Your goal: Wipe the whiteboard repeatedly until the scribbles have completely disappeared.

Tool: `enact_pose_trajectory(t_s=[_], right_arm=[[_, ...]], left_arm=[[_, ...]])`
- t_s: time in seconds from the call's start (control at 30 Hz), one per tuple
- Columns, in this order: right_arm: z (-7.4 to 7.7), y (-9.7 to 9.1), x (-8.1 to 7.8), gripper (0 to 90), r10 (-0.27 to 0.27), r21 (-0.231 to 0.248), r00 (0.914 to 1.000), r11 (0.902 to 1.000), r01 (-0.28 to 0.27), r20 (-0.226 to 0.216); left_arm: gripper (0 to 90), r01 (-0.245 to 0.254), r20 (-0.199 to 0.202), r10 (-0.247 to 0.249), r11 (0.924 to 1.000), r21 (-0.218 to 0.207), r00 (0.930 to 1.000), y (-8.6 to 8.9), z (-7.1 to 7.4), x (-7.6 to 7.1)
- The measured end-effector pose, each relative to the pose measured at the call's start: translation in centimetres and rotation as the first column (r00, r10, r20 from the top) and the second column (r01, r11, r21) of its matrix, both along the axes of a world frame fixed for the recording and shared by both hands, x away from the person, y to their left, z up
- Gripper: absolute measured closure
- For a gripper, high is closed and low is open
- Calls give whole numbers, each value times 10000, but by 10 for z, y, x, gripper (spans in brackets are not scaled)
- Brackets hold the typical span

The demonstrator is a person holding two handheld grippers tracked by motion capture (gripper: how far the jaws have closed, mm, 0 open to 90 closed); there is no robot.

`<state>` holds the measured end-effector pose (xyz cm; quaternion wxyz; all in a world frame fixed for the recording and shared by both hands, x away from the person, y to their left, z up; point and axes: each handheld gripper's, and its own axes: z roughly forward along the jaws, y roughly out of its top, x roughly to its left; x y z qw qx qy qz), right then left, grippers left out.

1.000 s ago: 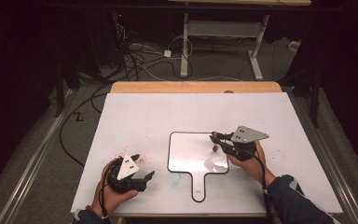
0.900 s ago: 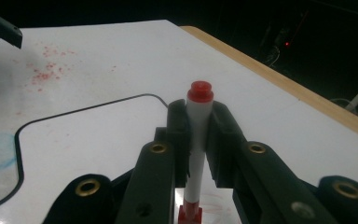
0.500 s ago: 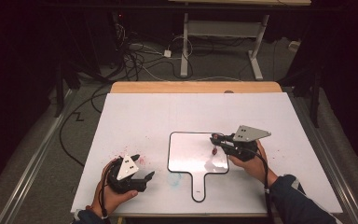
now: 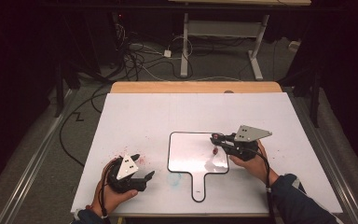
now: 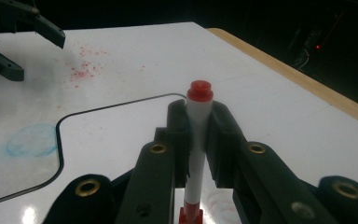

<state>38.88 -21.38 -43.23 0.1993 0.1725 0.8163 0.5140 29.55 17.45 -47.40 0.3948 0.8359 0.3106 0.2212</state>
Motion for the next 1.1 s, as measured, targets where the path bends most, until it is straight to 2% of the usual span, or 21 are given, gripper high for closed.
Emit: enact_pose_trajectory(t_s=[0.07,0.27,0.43,0.57,0.77,0.87,1.0,1.1], right_arm=[[0,0,4,815,-126,-27,9999,9999,126,119],[-1,-17,27,815,-1370,76,9900,9906,1368,329],[-3,-14,39,815,-1730,88,9836,9849,1727,505],[-5,-8,45,815,-1779,426,9836,9834,1766,300],[-5,19,35,815,-985,437,9950,9942,978,154],[-5,25,31,815,-794,205,9962,9967,787,352],[-4,15,38,815,-1369,-3,9887,9905,1372,609],[-4,5,43,815,-1782,154,9830,9840,1777,434]], left_arm=[[208,36,-5,-36,10000,3,10000,0,0,0],[208,35,-39,-35,10000,-27,10000,0,0,1],[208,55,-55,-55,10000,-67,10000,0,0,1],[208,58,-56,-58,9999,-107,10000,0,0,1],[208,72,-56,-72,9999,-116,10000,0,0,1],[208,60,-64,-61,9999,-122,10000,0,0,1],[208,62,-75,-62,9999,-111,10000,0,-1,1],[208,63,-85,-64,9999,-110,9999,0,-1,1]])
